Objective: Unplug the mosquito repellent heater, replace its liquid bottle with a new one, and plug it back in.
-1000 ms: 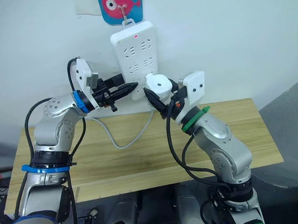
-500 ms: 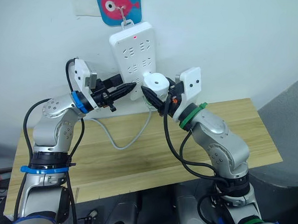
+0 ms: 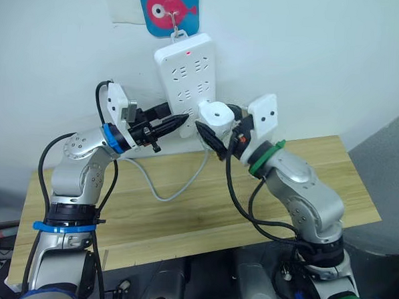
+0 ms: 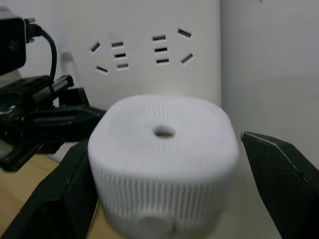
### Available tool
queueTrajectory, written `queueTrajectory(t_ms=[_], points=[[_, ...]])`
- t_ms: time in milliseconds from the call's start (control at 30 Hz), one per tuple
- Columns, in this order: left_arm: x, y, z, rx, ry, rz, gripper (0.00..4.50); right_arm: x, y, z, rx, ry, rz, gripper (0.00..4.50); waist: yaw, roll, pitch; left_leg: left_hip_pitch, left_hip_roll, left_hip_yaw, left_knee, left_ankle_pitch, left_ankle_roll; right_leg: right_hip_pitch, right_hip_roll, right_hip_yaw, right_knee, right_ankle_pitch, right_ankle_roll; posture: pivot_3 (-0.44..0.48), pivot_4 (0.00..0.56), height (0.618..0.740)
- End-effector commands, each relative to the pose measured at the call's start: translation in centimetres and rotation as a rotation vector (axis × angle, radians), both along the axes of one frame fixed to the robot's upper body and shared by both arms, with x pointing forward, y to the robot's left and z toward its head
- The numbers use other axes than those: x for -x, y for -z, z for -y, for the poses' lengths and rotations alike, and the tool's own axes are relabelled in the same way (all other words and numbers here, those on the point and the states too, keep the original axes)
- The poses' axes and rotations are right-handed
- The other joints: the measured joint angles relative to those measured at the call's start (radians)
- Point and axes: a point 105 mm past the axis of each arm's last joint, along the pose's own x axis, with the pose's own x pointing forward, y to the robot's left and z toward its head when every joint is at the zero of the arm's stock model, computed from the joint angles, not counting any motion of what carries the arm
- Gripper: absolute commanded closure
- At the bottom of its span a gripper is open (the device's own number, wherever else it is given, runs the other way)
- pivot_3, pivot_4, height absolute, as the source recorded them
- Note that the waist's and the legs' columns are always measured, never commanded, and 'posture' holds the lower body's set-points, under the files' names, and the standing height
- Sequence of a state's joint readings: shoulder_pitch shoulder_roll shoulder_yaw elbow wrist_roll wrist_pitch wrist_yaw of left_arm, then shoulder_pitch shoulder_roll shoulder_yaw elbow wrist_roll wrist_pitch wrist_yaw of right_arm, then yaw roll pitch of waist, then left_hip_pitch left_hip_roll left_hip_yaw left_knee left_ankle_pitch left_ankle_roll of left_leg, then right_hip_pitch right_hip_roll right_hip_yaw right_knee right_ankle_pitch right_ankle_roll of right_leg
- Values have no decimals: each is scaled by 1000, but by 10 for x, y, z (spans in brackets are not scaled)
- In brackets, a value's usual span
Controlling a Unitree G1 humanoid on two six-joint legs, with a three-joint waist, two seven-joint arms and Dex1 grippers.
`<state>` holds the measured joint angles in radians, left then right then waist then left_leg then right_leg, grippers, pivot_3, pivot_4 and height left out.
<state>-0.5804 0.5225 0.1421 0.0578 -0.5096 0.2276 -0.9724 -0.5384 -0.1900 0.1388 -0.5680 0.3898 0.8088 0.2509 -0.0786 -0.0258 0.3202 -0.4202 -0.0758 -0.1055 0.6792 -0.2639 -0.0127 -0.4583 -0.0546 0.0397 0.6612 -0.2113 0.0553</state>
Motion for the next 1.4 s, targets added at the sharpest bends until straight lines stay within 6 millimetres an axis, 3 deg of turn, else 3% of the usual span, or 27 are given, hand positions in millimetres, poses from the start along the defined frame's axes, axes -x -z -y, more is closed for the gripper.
queueTrajectory(t_ms=[33,267,400,567,733,900,1167,1400], points=[[4,-6,4,-28,36,49,3188,28,-12,12,-12,-49,35,44,0,0,0,0,0,-1,0,0,0,0,0,-1,0,0,0,-102,275,740],[-2,-7,3,-32,31,57,3188,56,-1,35,-14,-83,-41,44,-2,0,0,0,0,0,0,0,1,1,0,0,0,0,0,-126,284,740],[-4,-8,2,-35,23,59,3188,56,2,34,-3,-113,-58,967,-2,0,0,1,0,1,0,0,1,1,0,0,1,0,0,-128,288,740],[-8,-9,-7,-41,-14,63,1632,55,5,28,14,-149,-55,2784,-3,0,0,1,0,1,0,0,1,1,0,0,1,0,0,-114,289,740],[1,-10,-31,-82,-76,56,111,52,12,22,42,-201,-50,4500,-5,0,0,1,1,1,0,0,1,1,0,0,1,0,0,-65,293,740],[29,-17,-46,-116,-114,66,49,43,20,14,66,-228,-43,4500,-3,0,0,2,1,1,-1,0,1,0,1,1,1,0,0,-5,300,740],[86,-4,-9,-88,-8,9,49,31,18,1,61,-263,-12,4500,36,-1,0,2,1,-1,0,0,0,2,0,0,1,0,0,35,298,740],[92,0,1,-40,-57,-13,49,24,16,-5,53,-239,15,4500,52,-1,-1,3,1,-2,0,0,0,3,0,-1,2,0,0,33,284,740]])
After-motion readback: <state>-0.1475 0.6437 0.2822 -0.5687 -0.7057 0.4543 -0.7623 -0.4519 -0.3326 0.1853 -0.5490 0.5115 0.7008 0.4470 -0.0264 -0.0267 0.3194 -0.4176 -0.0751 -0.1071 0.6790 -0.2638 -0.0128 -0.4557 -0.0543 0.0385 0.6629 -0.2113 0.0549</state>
